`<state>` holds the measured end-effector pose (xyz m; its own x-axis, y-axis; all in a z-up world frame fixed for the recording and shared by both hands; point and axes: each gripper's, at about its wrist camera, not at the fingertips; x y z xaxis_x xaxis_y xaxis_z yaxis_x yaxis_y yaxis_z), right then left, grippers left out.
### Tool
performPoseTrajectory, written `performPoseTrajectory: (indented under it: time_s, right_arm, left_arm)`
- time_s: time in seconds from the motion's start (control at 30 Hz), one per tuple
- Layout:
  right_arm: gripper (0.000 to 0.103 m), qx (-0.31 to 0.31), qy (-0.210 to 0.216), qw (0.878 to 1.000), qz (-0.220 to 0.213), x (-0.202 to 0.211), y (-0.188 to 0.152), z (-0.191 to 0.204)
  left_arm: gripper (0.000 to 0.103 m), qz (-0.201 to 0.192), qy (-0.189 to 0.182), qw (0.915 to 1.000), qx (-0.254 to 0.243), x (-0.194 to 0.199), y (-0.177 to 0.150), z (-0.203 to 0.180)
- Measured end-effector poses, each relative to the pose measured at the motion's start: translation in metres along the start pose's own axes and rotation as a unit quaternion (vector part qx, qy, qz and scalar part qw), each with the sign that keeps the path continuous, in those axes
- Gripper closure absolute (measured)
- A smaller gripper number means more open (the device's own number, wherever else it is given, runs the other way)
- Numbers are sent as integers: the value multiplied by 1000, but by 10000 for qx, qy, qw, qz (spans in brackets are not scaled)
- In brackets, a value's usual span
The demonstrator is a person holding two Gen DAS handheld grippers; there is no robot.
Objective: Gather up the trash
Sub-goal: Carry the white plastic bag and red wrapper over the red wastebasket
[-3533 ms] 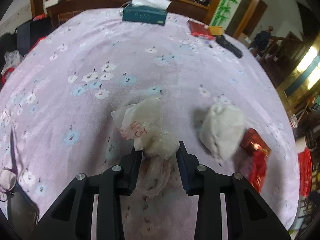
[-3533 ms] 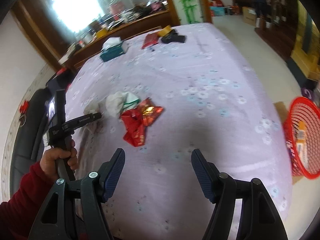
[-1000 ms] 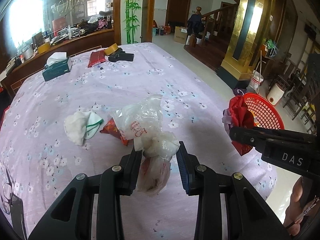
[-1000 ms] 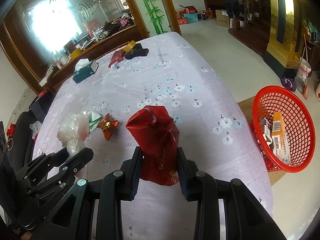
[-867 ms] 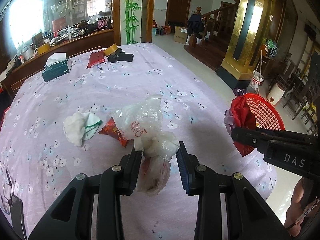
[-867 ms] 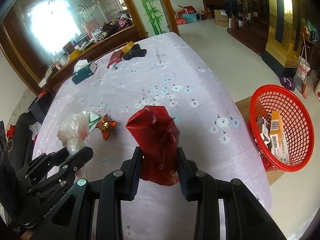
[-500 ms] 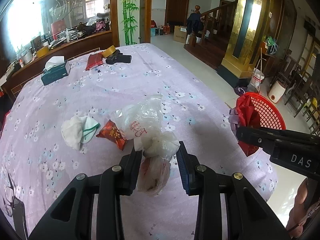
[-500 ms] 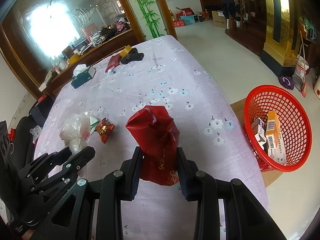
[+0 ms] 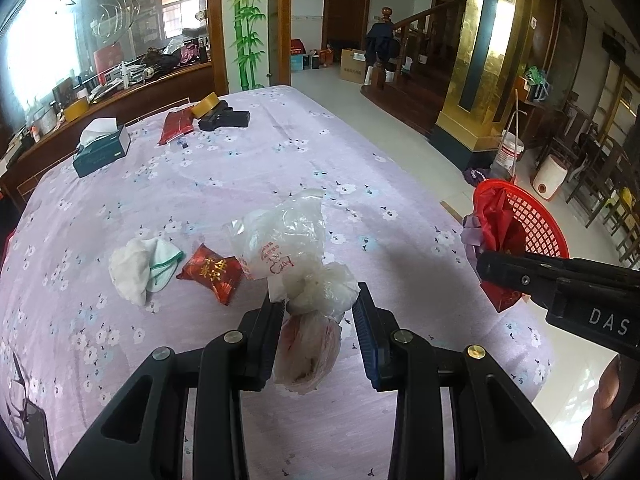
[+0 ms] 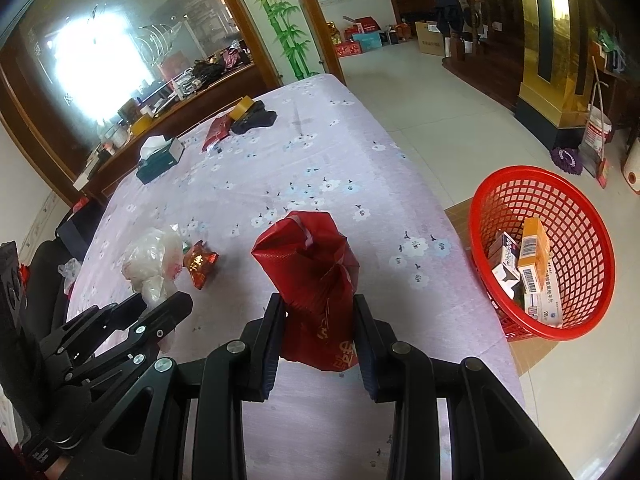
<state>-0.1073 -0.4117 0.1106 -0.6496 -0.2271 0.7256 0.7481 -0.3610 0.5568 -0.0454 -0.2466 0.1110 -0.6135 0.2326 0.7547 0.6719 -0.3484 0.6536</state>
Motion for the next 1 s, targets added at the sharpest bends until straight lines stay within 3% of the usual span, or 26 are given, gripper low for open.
performPoseTrajectory:
  time_s: [0.73,1.0]
  right_arm:
    - [67,-415,-182,9988,-158,18,0,-44]
    - [67,-763,-321,9960,-322,36,4,-78]
  left_arm:
    - [70,33,-215,9992,-349,-14,12,-44]
    - [70,11,-588,9965,-600,-17,30,-75]
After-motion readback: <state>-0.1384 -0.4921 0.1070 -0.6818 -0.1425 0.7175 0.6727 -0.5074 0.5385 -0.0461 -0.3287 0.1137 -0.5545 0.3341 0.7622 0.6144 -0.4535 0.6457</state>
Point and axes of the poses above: each gripper's, at about its wrist camera, not at the fingertips, and x roughly against the way its jaws point, z to its left, y to its top, and after that the axes turned 8 degrees about y, right-handed
